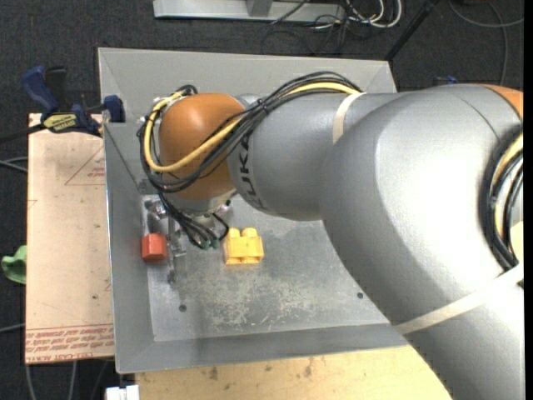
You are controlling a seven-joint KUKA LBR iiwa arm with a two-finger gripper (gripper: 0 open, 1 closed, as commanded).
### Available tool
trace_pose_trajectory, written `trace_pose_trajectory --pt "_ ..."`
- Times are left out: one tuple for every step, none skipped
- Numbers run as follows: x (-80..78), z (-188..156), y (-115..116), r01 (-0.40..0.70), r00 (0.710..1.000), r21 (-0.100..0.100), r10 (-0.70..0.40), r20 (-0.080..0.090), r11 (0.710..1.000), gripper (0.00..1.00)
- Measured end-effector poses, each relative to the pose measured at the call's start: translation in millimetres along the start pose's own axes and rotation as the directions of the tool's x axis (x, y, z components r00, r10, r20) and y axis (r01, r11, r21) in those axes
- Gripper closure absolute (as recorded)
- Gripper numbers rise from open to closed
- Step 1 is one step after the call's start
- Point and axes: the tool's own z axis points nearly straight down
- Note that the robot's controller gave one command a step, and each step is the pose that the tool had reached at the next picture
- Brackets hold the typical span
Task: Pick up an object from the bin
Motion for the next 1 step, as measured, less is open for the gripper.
trace_pose_trajectory --pt "-1.4 -2.8 -1.2 -0.002 1.000 0.000 0.002 0.004 1.000 1.00"
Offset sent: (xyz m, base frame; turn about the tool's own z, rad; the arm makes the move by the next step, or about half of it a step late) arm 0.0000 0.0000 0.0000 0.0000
